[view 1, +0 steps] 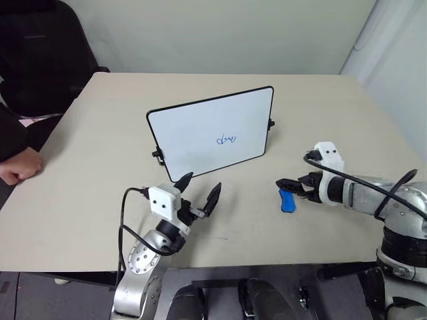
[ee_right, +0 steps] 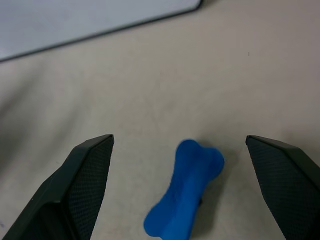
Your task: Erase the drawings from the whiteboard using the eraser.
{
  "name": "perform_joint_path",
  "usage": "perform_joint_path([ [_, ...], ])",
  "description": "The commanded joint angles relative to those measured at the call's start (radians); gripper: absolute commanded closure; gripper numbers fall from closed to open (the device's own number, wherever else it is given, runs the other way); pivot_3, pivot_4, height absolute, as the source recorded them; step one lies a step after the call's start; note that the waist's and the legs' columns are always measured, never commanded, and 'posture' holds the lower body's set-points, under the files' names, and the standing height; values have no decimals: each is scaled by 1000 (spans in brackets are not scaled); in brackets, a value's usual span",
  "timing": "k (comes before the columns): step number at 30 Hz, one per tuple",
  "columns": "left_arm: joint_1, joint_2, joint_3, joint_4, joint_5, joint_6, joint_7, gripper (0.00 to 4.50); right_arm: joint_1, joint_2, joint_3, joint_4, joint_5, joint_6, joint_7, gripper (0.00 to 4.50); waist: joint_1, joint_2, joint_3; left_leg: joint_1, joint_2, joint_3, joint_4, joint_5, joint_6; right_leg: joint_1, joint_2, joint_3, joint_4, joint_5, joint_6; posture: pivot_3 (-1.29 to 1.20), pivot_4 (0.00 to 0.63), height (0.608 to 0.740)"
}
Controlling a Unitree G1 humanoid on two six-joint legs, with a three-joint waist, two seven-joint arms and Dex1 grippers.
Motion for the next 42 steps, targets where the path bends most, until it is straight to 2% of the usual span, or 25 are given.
perform_joint_path([
  [1, -1, -4, -2, -31, 4, -19, 4, 0, 11, -11, 29, 2, 10, 7, -57, 13, 0, 0, 0, 0, 0, 0, 0, 0, 0, 0, 0, 0, 0, 0, 0, 0, 150, 735],
  [12, 1, 6, 5, -37, -9, -14, 3, 0, 52, -46, 153, -49, -41, 7, -94, 13, 0, 0, 0, 0, 0, 0, 0, -1, 1, 0, 0, 0, 0, 0, 0, 0, 150, 735],
  [18, -7, 7, 3, -28, -17, -13, -1, 0, 69, -51, 175, -69, -54, 7, -82, 13, 1, 0, 0, -1, -1, 0, 1, -1, 1, 0, 0, 0, 0, 0, 0, 0, 150, 735],
  [21, -11, 7, 1, -23, -18, -13, -5, 0, 71, -53, 178, -72, -67, 7, -80, 860, 0, 0, 0, -1, -1, 0, 1, -1, 1, 0, 0, 0, 0, 0, 0, 0, 150, 735],
  [25, -16, 6, -3, -20, -18, -13, -6, 0, 69, -68, 190, -91, -74, 7, -57, 2237, 0, 0, 0, -1, -1, 0, 1, -1, 1, 0, 0, 0, 0, 0, 0, 0, 150, 735],
  [32, -22, 5, -2, -17, -21, -13, -6, 0, 63, -59, 199, -141, -97, 7, -16, 2237, 0, 0, 0, -1, -1, 0, 0, -1, 1, -1, 0, 0, 0, 0, 0, 0, 150, 735],
  [35, -20, 7, 0, -20, -17, -14, -4, 0, 61, -56, 204, -158, -111, 7, 3, 2820, 0, 0, 0, -1, -2, 0, 1, -1, 1, -1, 0, 0, 0, 0, 1, 0, 150, 735],
  [38, -19, 9, 1, -20, -17, -15, -5, 0, 66, -54, 205, -169, -128, -2, 21, 3803, 0, 0, 0, -2, -2, 0, 1, -1, 1, -1, 0, 0, 0, 0, 1, 0, 150, 735],
  [40, -19, 9, 0, -19, -18, -15, -7, 0, 67, -53, 205, -177, -138, -6, 34, 4191, 0, 0, 0, -2, -2, 0, 1, -1, 1, -1, 0, 0, 0, 0, 1, 0, 150, 735],
  [42, -19, 9, -1, -17, -17, -17, -7, 0, 70, -52, 204, -182, -147, -7, 43, 4310, 0, 0, 0, -2, -2, 0, 1, -1, 1, -2, 0, 0, 0, 0, 1, 0, 150, 735],
])
